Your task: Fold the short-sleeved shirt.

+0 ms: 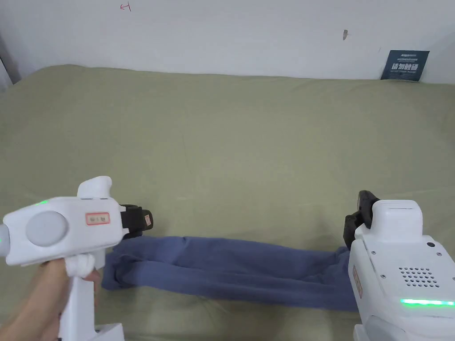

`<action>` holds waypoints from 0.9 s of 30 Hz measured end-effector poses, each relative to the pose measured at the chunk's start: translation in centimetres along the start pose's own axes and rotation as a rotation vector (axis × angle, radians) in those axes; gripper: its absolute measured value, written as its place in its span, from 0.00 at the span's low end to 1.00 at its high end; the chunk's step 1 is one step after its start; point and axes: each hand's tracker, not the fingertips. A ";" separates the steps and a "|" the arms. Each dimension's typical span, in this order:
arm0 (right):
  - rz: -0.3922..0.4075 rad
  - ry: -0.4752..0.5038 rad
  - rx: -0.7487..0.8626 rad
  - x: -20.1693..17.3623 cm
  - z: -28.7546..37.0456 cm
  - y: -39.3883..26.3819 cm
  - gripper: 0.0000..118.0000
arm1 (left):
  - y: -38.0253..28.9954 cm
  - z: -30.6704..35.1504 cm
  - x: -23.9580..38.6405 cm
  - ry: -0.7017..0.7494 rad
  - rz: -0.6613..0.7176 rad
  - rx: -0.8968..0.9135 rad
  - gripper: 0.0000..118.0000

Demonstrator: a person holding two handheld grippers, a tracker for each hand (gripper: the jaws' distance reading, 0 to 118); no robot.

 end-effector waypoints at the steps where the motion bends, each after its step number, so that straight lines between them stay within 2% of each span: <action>1: 0.013 0.002 0.007 -0.3 0.0 0.1 0.00 | 0.7 -0.1 -1.2 -0.035 0.011 -0.038 0.00; 7: -0.003 0.039 -0.003 -1.8 -0.3 0.4 0.00 | 3.7 -0.5 -7.8 -0.148 0.111 -0.220 0.01; 10: -0.011 0.054 -0.028 -2.3 -0.9 0.2 0.00 | 3.8 -1.0 -9.0 -0.078 0.092 -0.239 0.02; 14: -0.036 0.065 -0.053 -2.8 -1.4 -0.1 0.00 | 3.6 -1.7 -10.6 -0.098 0.138 -0.242 0.15; 16: -0.031 0.066 -0.059 -2.9 -1.6 -0.3 0.00 | 3.6 -2.1 -11.3 -0.103 0.141 -0.241 0.81; 17: -0.032 0.070 -0.069 -3.0 -1.8 -0.2 0.00 | 3.5 -2.6 -11.5 -0.109 0.160 -0.264 1.00; 19: -0.043 0.076 -0.075 -2.9 -1.8 -0.3 0.00 | 2.6 -3.5 -11.7 -0.136 0.153 -0.298 0.91; 21: -0.052 0.074 -0.081 -2.8 -2.0 -0.3 0.00 | 2.3 -4.8 -12.0 -0.201 0.201 -0.355 0.86; 24: -0.060 0.075 -0.094 -2.6 -2.2 -0.3 0.00 | 1.1 -6.7 -11.5 -0.177 0.153 -0.404 0.85; 26: -0.054 0.079 -0.100 -2.5 -2.2 -0.4 0.00 | 0.7 -7.1 -11.1 -0.185 0.129 -0.375 0.86; 27: -0.049 0.079 -0.103 -2.5 -2.2 -0.4 0.00 | 0.8 -7.2 -11.2 -0.192 0.156 -0.365 0.85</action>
